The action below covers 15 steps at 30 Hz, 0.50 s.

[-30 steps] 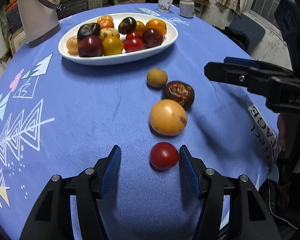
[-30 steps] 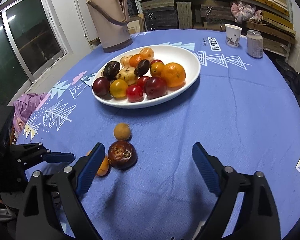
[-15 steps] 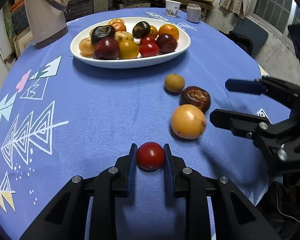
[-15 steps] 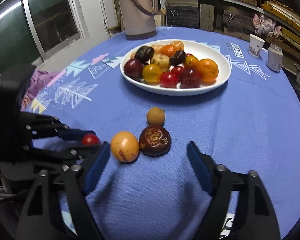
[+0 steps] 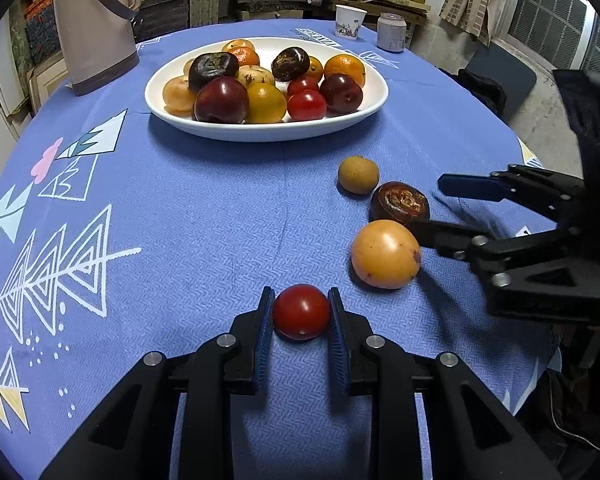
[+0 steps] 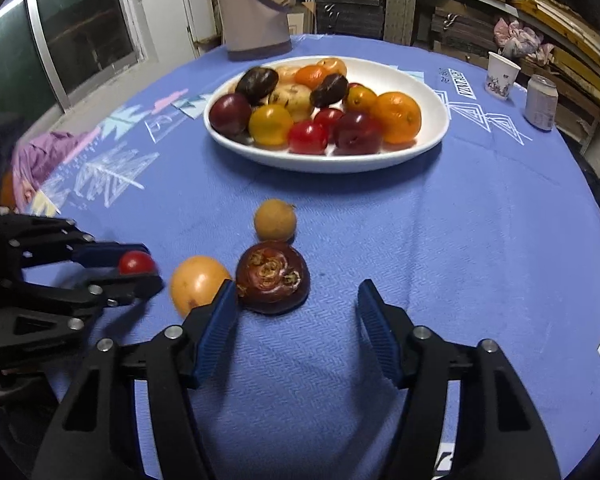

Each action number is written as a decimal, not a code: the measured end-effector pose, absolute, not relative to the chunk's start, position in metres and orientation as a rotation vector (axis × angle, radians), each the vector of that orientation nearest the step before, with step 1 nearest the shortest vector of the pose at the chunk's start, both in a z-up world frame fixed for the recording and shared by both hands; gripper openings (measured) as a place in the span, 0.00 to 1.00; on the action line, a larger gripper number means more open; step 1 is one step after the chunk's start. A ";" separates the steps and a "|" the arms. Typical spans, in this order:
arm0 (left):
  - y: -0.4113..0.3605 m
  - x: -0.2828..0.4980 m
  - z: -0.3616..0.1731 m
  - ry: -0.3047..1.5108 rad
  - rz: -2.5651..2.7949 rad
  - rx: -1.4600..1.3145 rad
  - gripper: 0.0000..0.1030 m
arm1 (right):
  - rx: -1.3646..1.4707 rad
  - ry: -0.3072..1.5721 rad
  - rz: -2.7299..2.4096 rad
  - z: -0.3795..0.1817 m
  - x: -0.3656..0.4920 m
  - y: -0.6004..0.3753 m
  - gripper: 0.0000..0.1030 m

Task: Organize fruits
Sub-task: 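Grasp a red tomato with the left tool while the right tool grasps a dark plum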

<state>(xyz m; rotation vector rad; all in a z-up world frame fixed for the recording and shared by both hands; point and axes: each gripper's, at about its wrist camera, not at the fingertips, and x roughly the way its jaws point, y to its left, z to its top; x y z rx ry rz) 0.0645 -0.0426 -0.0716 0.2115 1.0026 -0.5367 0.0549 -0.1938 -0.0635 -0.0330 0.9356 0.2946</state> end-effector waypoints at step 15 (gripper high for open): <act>-0.040 0.067 -0.070 1.006 -0.542 0.181 0.26 | -0.034 0.900 0.323 -0.059 0.056 -0.186 0.41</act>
